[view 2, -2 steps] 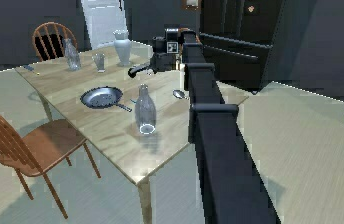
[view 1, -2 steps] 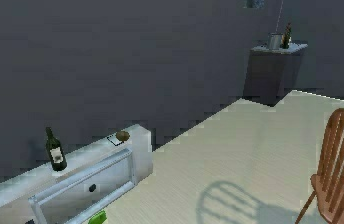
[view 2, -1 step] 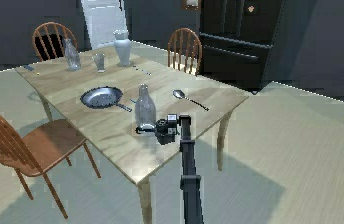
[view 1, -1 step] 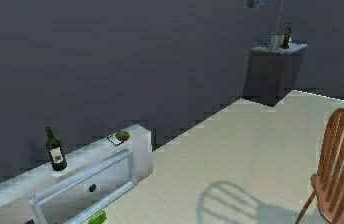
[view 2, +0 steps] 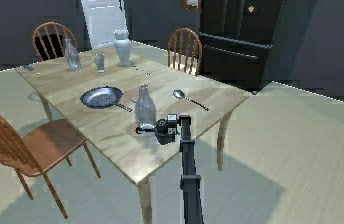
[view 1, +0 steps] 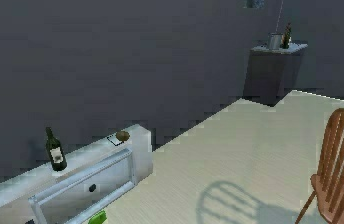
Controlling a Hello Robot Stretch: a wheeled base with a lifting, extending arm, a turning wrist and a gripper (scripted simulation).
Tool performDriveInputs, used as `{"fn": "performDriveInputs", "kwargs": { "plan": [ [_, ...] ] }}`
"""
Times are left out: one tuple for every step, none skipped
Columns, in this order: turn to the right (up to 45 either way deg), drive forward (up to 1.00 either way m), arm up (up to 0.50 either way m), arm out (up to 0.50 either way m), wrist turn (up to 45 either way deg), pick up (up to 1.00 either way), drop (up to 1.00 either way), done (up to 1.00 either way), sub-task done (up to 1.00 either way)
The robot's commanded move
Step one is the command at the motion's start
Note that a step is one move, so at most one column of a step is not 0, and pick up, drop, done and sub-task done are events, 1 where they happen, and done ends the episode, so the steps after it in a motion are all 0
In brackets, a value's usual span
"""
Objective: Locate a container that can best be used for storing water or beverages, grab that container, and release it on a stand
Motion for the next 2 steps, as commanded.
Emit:
{"fn": "performDriveInputs", "kwargs": {
  "plan": [
    [0.0, 0.00, 0.10, 0.00, 0.0, 0.00, 0.00, 0.00, 0.00],
    [0.0, 0.00, 0.20, 0.00, 0.0, 0.00, 0.00, 0.00, 0.00]
  ]
}}
